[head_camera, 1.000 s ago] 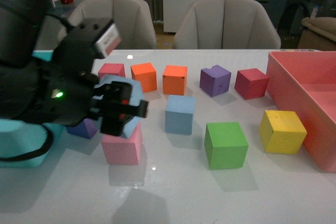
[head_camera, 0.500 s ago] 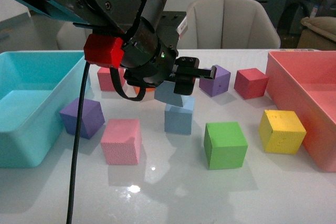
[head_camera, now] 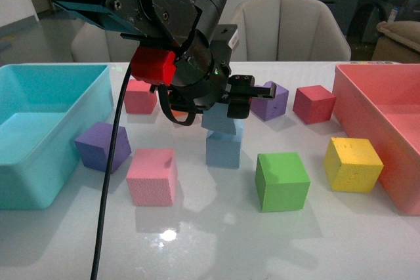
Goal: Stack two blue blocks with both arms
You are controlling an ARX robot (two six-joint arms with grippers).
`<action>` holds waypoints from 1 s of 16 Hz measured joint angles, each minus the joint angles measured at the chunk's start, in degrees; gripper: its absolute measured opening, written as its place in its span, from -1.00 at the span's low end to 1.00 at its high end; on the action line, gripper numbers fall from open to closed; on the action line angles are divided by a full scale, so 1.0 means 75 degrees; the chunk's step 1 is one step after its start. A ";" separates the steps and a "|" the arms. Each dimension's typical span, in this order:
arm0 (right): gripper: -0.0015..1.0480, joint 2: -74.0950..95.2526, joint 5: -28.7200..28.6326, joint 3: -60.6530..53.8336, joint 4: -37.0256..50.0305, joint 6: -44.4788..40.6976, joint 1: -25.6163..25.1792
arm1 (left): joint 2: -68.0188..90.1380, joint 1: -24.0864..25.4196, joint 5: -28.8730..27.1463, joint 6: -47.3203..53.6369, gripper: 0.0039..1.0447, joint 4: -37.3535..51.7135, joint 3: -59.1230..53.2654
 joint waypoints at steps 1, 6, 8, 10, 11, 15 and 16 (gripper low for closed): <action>0.87 0.0000 0.0000 0.0000 0.0000 0.0000 0.0000 | 0.0050 -0.0017 -0.0117 0.0009 -0.18 0.0000 0.0023; 0.87 0.0000 0.0000 0.0000 0.0000 0.0000 0.0000 | 0.0291 -0.0117 -0.0356 0.0131 -0.18 -0.0058 0.0134; 0.87 0.0000 0.0000 0.0000 0.0000 0.0000 0.0000 | 0.0291 -0.0175 -0.0326 0.0152 0.13 -0.0035 0.0137; 0.87 0.0000 0.0000 0.0000 0.0000 0.0000 0.0000 | 0.0291 -0.0204 -0.0321 0.0152 0.58 0.0052 0.0192; 0.87 0.0000 0.0000 0.0000 0.0000 0.0000 0.0000 | 0.0291 -0.0221 -0.0323 0.0149 0.79 0.0082 0.0248; 0.87 0.0000 0.0000 0.0000 0.0000 0.0000 0.0000 | 0.0283 -0.0184 -0.0437 0.0146 0.88 0.0420 0.0274; 0.87 0.0000 0.0000 0.0000 0.0000 0.0000 0.0000 | 0.0233 -0.0152 -0.0455 0.0140 0.88 0.0495 0.0274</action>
